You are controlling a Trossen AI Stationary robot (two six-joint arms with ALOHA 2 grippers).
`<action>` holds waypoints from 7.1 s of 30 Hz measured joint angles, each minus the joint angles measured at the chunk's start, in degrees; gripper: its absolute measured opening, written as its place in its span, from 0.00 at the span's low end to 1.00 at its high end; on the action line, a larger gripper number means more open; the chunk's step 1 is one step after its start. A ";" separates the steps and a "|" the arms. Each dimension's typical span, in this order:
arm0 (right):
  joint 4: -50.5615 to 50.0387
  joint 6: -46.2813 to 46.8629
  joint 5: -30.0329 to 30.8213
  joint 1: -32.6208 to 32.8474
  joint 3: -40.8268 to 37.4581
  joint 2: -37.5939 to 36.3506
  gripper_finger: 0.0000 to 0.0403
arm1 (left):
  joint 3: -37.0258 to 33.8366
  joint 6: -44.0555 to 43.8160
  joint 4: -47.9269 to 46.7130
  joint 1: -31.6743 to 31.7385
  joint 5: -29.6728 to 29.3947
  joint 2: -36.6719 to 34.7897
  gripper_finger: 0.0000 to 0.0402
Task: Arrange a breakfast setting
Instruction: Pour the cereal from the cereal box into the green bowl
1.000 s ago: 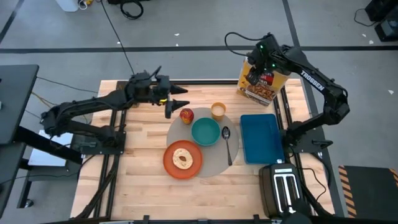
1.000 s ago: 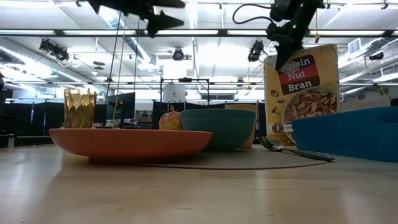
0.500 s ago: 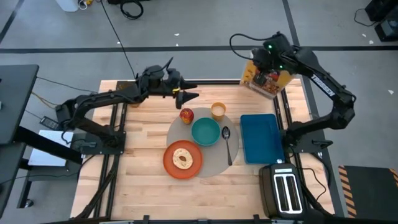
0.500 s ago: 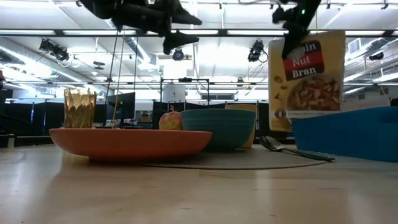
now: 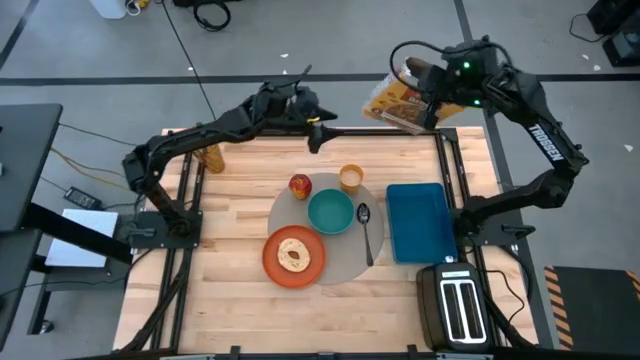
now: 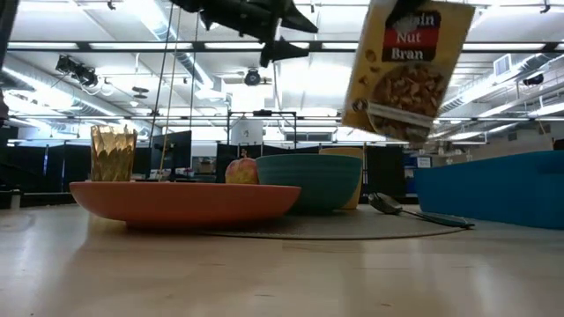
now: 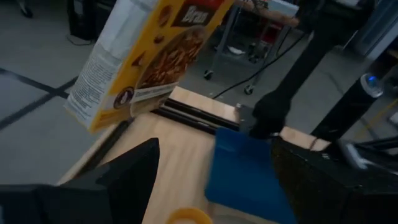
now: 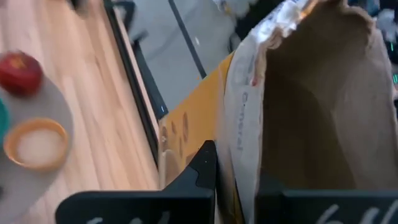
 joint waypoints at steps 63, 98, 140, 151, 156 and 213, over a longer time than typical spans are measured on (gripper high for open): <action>23.21 7.38 -11.51 14.44 5.54 -8.51 0.51 | 12.78 17.64 -2.74 -5.85 -8.97 -3.16 0.02; 105.99 50.79 -28.08 17.33 -31.18 2.80 0.91 | 12.89 17.08 25.26 -11.08 -7.01 -13.22 0.02; 55.89 33.59 -33.42 12.57 -31.14 -22.48 0.47 | 12.89 7.45 -33.35 -11.32 -17.07 -34.97 0.62; 32.64 27.47 -34.23 9.50 -37.57 -40.44 0.47 | 12.89 -5.51 -39.81 -11.34 -27.34 -33.33 0.60; 32.12 31.20 -34.93 9.45 -47.84 -48.89 0.47 | 12.89 -7.83 -38.89 -11.33 -28.15 -31.60 0.60; -3.05 3.67 -23.86 16.42 -28.04 -17.49 0.47 | 12.91 -5.51 -38.39 -18.30 -28.51 -20.12 0.60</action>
